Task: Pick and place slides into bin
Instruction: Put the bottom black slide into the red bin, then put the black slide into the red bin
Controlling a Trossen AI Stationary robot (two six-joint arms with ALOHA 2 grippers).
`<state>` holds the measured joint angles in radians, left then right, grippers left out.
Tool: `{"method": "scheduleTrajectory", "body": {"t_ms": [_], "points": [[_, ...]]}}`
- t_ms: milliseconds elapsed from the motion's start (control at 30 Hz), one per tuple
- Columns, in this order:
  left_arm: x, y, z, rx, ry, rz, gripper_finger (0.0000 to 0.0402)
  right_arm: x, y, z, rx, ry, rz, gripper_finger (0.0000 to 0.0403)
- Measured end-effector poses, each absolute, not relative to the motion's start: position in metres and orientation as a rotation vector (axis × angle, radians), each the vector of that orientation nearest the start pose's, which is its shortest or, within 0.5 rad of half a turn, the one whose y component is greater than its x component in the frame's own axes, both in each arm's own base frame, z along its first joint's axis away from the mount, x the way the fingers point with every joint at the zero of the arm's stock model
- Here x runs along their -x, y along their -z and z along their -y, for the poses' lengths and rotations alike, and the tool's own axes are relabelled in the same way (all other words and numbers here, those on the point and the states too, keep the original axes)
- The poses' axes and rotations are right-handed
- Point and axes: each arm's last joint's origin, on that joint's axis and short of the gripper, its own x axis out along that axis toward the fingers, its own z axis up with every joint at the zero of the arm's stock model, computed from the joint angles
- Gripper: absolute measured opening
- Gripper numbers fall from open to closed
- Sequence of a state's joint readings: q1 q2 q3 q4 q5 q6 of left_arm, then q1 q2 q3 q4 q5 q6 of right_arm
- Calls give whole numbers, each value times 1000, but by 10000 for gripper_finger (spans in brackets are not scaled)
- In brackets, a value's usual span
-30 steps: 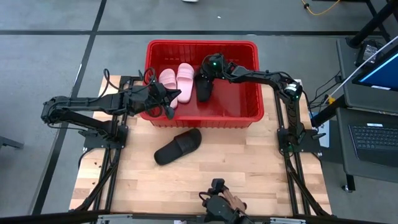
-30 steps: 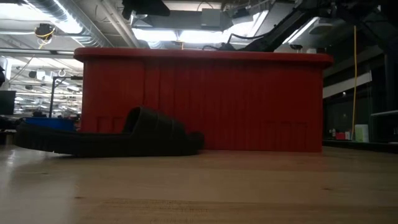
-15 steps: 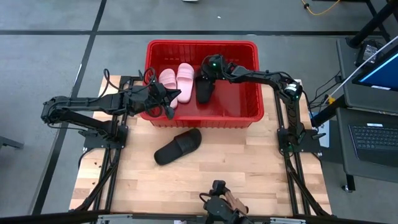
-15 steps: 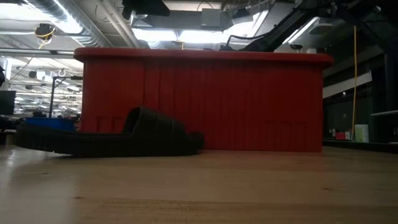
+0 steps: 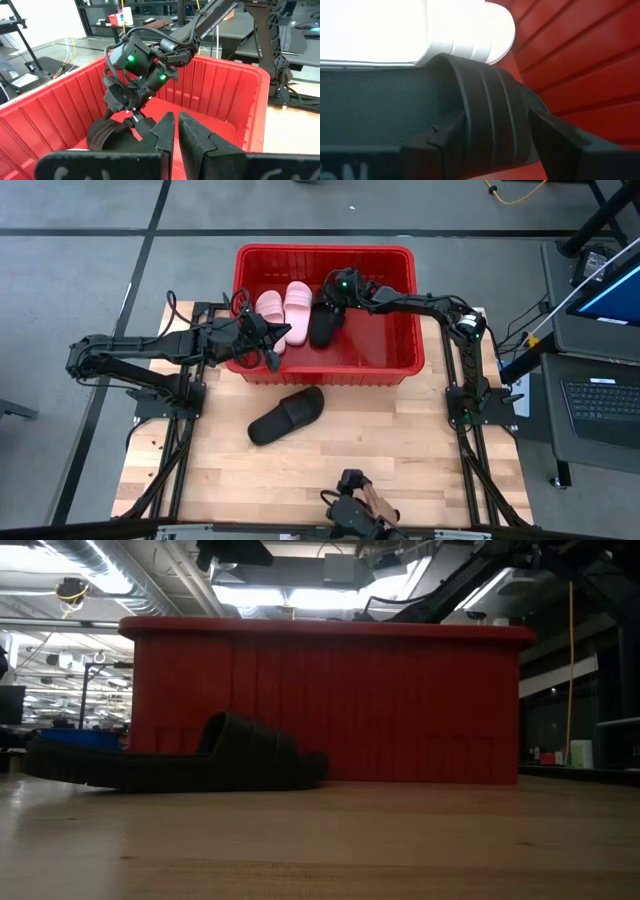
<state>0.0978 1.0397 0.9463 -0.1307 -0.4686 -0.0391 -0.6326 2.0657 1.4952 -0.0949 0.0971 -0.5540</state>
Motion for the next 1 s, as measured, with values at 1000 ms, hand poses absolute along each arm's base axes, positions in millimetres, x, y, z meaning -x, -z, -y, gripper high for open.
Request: {"method": "scheduleTrajectory", "body": {"t_ms": [1000], "points": [[-226, -347, -29, -7, -541, -212, 17, -370, -233, 243, 297, 470, -788, 217]]}}
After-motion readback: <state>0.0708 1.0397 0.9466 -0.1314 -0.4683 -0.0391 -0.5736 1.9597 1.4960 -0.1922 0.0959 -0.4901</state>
